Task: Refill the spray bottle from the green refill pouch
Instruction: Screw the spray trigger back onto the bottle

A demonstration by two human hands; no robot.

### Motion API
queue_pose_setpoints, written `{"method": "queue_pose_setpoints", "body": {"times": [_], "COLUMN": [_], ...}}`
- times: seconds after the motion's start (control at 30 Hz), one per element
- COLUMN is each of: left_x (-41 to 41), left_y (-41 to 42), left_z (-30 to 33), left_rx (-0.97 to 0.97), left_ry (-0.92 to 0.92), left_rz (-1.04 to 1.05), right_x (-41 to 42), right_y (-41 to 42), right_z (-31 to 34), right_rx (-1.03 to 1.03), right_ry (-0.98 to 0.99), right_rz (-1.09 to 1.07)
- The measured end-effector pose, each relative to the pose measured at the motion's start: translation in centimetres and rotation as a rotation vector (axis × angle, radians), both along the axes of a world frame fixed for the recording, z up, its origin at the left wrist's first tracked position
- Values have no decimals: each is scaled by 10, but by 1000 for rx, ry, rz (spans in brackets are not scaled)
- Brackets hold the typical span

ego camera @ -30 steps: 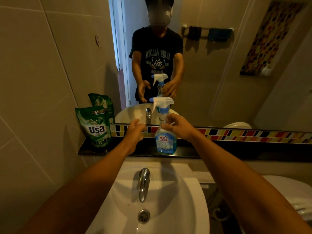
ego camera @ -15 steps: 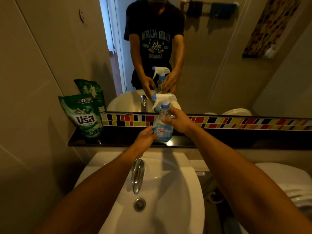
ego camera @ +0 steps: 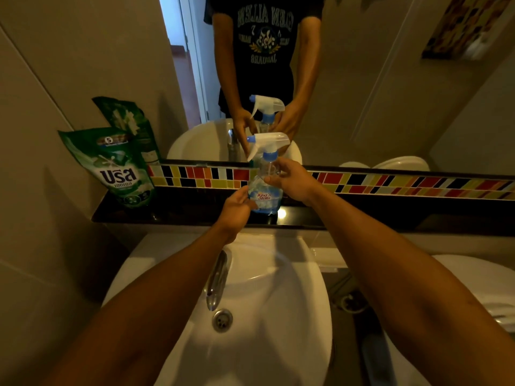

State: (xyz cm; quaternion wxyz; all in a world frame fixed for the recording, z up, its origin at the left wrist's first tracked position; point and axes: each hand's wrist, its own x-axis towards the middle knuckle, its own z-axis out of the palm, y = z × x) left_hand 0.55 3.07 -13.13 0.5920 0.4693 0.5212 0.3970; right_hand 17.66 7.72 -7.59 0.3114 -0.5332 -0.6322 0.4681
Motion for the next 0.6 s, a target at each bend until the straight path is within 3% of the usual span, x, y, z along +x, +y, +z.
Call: {"method": "queue_pose_setpoints", "body": {"times": [0.6], "left_x": [6], "left_y": [5], "left_z": [0], "left_rx": [40], "left_ry": [39], "left_rz": [33], "right_x": [-1], "right_y": [-1], "right_z": [-12], "right_rx": [83], "right_ry": [18], "right_rz": [-31]}}
